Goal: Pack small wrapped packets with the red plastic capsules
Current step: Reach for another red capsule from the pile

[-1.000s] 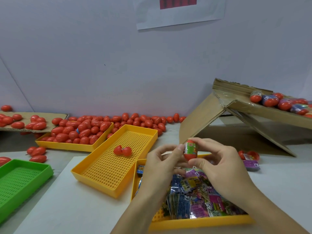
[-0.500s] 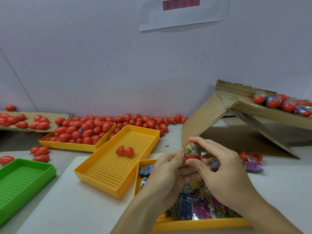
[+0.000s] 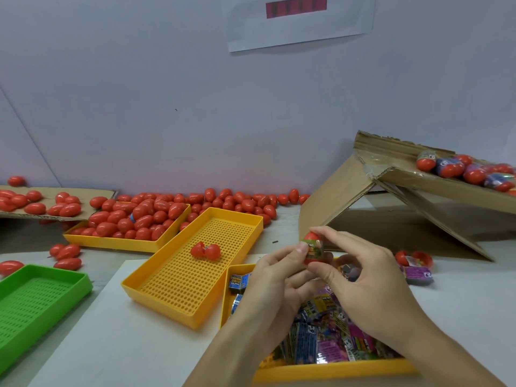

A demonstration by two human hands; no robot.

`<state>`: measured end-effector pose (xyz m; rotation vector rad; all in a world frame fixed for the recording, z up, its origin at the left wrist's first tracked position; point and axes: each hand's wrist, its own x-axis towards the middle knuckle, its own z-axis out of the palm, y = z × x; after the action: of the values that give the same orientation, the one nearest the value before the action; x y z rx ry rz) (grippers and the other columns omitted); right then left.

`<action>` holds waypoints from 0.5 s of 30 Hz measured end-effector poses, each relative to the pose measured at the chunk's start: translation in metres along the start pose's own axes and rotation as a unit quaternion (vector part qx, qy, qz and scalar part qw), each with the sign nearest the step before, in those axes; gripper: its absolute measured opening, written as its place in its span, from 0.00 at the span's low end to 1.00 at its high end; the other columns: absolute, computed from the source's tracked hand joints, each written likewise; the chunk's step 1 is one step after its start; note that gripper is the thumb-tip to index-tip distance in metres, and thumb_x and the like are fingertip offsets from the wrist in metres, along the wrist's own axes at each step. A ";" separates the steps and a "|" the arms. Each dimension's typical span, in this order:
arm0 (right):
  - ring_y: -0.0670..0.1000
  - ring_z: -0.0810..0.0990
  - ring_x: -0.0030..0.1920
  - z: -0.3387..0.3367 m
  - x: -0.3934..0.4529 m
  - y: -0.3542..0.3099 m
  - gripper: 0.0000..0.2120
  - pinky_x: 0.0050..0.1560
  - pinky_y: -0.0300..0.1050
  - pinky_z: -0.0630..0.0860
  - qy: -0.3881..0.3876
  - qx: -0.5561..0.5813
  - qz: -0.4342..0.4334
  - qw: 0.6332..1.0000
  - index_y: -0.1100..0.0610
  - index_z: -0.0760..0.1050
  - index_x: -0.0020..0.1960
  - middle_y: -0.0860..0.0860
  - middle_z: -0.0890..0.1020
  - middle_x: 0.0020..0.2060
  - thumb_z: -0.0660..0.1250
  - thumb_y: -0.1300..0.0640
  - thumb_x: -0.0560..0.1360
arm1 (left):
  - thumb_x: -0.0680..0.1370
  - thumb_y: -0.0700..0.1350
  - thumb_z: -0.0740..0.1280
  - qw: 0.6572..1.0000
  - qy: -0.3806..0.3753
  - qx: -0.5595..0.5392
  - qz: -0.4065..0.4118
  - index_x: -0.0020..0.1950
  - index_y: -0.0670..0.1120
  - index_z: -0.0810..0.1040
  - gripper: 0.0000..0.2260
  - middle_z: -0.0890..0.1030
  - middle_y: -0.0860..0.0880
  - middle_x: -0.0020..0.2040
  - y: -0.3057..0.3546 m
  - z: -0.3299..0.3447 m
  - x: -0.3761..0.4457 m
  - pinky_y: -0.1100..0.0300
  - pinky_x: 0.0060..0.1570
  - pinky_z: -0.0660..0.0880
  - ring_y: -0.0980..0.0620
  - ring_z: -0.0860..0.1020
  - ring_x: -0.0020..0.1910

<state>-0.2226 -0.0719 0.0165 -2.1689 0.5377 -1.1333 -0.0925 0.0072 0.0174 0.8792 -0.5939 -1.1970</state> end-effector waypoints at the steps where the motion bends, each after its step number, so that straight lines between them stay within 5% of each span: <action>1: 0.33 0.77 0.57 0.000 0.000 0.002 0.22 0.51 0.28 0.76 0.002 -0.008 0.001 1.000 0.38 0.73 0.64 0.29 0.80 0.52 0.72 0.52 0.73 | 0.74 0.46 0.73 1.000 0.008 -0.009 0.002 0.64 0.35 0.75 0.23 0.83 0.35 0.57 0.000 0.000 0.000 0.49 0.58 0.80 0.39 0.82 0.57; 6: 0.28 0.73 0.60 0.001 0.000 0.009 0.25 0.56 0.23 0.70 -0.005 -0.016 0.008 1.000 0.30 0.67 0.61 0.17 0.74 0.51 0.70 0.56 0.76 | 0.71 0.42 0.75 0.998 0.030 -0.050 0.013 0.57 0.35 0.76 0.19 0.84 0.36 0.52 0.000 0.001 0.001 0.56 0.46 0.83 0.41 0.85 0.50; 11: 0.30 0.73 0.62 0.001 0.001 0.006 0.20 0.52 0.25 0.73 -0.017 0.001 0.027 0.999 0.33 0.70 0.65 0.25 0.76 0.56 0.64 0.42 0.74 | 0.71 0.38 0.76 0.996 0.069 -0.038 0.037 0.54 0.36 0.76 0.15 0.85 0.38 0.49 0.001 0.000 0.001 0.60 0.42 0.81 0.44 0.85 0.47; 15: 0.32 0.76 0.53 -0.001 0.000 0.011 0.20 0.46 0.29 0.74 -0.015 -0.011 0.053 0.998 0.36 0.69 0.69 0.29 0.77 0.56 0.65 0.45 0.78 | 0.70 0.42 0.75 0.988 0.128 0.051 0.066 0.57 0.37 0.80 0.17 0.85 0.41 0.52 0.017 0.003 0.007 0.62 0.47 0.81 0.47 0.85 0.52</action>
<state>-0.2239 -0.0806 0.0092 -2.1453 0.6461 -1.0407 -0.0838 0.0019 0.0332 1.0458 -0.4992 -0.9215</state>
